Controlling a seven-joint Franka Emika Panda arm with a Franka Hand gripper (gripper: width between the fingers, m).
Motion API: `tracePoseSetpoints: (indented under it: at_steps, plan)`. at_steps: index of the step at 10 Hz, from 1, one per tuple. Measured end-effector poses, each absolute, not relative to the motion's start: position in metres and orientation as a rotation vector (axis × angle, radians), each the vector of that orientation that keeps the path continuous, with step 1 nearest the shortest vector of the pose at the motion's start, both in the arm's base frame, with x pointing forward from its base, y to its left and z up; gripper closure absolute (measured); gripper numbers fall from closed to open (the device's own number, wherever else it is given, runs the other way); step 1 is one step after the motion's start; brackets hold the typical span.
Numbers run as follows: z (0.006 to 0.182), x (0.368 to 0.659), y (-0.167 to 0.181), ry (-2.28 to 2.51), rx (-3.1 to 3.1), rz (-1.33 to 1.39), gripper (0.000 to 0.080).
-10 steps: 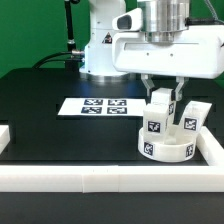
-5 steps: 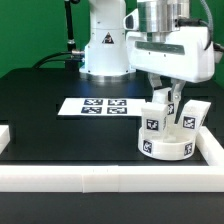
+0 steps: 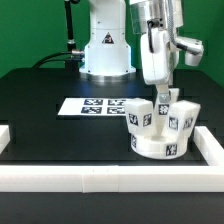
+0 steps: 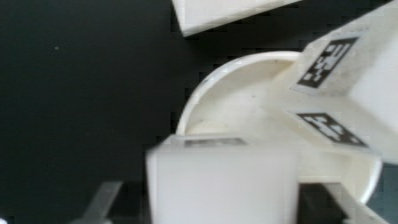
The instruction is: Assemble stool
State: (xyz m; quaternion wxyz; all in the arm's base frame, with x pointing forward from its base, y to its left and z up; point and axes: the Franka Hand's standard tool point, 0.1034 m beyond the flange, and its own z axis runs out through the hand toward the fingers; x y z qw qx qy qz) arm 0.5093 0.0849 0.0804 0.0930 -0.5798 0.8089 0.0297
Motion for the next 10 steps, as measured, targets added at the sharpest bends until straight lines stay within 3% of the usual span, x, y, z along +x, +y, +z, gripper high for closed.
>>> tracePoseSetpoints:
  at_steps: [2, 3, 5, 10]
  plan:
    - [0.082, 0.509, 0.088, 2.338, -1.822, 0.108, 0.0222]
    - [0.092, 0.515, 0.094, 2.303, -1.873, 0.142, 0.0172]
    - [0.108, 0.519, 0.101, 2.055, -2.115, 0.115, 0.0154]
    - [0.102, 0.517, 0.098, 1.524, -2.533, 0.047, 0.0150]
